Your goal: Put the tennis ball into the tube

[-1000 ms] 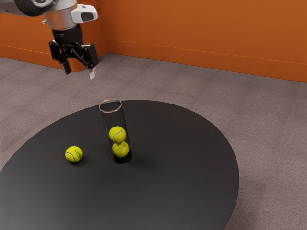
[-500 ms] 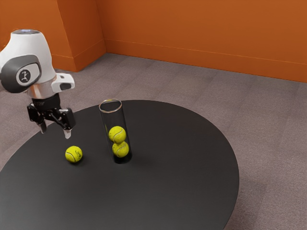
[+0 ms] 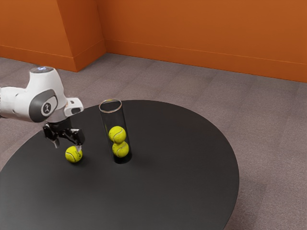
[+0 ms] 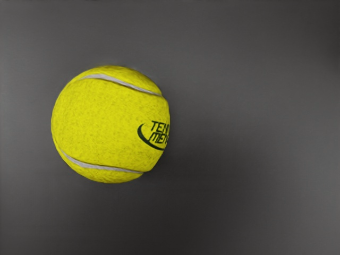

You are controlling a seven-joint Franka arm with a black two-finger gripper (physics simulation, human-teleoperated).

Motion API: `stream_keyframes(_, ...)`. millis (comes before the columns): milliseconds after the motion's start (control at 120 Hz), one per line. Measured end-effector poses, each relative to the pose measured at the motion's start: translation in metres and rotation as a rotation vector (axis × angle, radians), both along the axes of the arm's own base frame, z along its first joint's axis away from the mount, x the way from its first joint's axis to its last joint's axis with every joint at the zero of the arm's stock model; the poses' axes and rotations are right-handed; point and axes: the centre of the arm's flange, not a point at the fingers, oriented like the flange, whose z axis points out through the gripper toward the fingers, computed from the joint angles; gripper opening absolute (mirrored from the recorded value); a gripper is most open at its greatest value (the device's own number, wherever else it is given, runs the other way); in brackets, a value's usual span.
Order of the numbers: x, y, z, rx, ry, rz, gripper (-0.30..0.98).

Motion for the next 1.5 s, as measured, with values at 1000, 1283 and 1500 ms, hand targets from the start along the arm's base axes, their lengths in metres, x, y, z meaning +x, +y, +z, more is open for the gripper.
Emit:
stream_keyframes(1000,0.055,0.055,-0.097,-0.004,0.016,-0.013,0.64)
stream_keyframes(1283,0.055,0.055,-0.096,-0.013,0.017,-0.008,0.41)
stream_keyframes(1500,0.054,0.043,-0.034,-0.006,-0.024,-0.026,0.35)
